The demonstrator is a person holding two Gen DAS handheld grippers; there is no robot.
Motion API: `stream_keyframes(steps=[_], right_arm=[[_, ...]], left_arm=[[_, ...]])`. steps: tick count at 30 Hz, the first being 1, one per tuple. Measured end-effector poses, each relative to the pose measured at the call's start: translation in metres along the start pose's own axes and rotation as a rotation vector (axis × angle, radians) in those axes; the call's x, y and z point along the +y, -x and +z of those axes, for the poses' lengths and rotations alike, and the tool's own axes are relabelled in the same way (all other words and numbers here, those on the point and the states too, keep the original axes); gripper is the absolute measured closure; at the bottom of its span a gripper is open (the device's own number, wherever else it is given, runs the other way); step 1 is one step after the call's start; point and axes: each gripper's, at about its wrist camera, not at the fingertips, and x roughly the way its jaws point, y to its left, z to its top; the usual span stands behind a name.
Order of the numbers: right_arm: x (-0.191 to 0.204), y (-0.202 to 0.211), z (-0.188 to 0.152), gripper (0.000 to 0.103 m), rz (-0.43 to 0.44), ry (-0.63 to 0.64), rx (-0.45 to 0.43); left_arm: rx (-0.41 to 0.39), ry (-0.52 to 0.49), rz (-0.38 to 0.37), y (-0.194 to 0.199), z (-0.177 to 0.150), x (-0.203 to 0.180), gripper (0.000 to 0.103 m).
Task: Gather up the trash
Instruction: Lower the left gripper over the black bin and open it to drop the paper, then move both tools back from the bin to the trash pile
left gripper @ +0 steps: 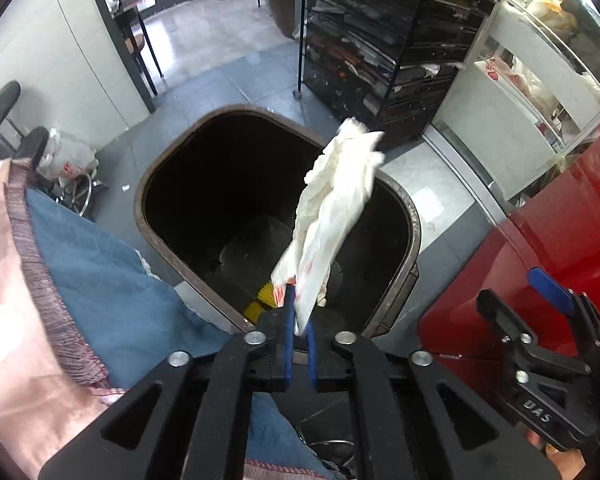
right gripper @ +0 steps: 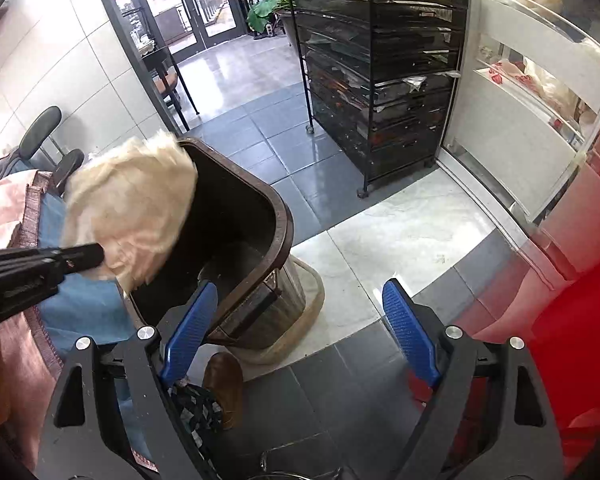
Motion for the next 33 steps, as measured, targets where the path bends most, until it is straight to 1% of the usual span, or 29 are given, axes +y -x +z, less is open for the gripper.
stream_keyframes(steps=[1,2,3,5,7,9,16,20,24,25,28,30,33], right_arm=[[0.0,0.001,0.0,0.019,0.0,-0.002,-0.001],[0.001,0.002,-0.001,0.018,0.0,-0.003,-0.003],[0.002,0.003,-0.001,0.018,-0.001,-0.002,-0.007],[0.004,0.006,-0.001,0.017,-0.004,0.003,-0.015],[0.005,0.008,0.0,0.016,-0.004,0.007,-0.022],[0.006,0.011,0.002,0.015,0.007,0.008,-0.026],[0.019,0.028,0.008,0.014,0.046,0.034,-0.057],[0.035,0.044,0.012,0.011,0.094,0.062,-0.086],[0.057,0.062,0.015,0.011,0.145,0.106,-0.119],[0.064,0.068,0.015,0.011,0.157,0.119,-0.133],[0.084,0.084,0.014,0.01,0.198,0.157,-0.166],[0.099,0.096,0.013,0.009,0.242,0.189,-0.19],[0.121,0.11,0.01,0.007,0.296,0.237,-0.209]], left_arm=[[0.003,-0.004,0.001,-0.002,0.0,-0.001,0.07],[-0.002,-0.008,0.005,-0.001,0.0,0.0,0.038],[-0.022,-0.011,0.014,0.002,-0.002,0.0,0.024],[-0.058,-0.015,0.026,0.007,-0.003,0.0,0.023],[-0.08,-0.017,0.009,0.014,-0.002,0.0,0.023],[-0.104,-0.01,-0.002,0.019,-0.002,0.003,0.019],[-0.213,0.005,0.006,0.066,-0.013,0.004,0.012],[-0.305,0.009,0.048,0.099,-0.029,0.007,0.008],[-0.375,0.013,0.101,0.128,-0.05,0.015,0.008],[-0.395,0.022,0.127,0.136,-0.058,0.018,0.008],[-0.454,0.047,0.153,0.158,-0.079,0.028,0.008],[-0.484,0.067,0.172,0.17,-0.091,0.034,0.008],[-0.53,0.13,0.216,0.188,-0.114,0.051,0.008]])
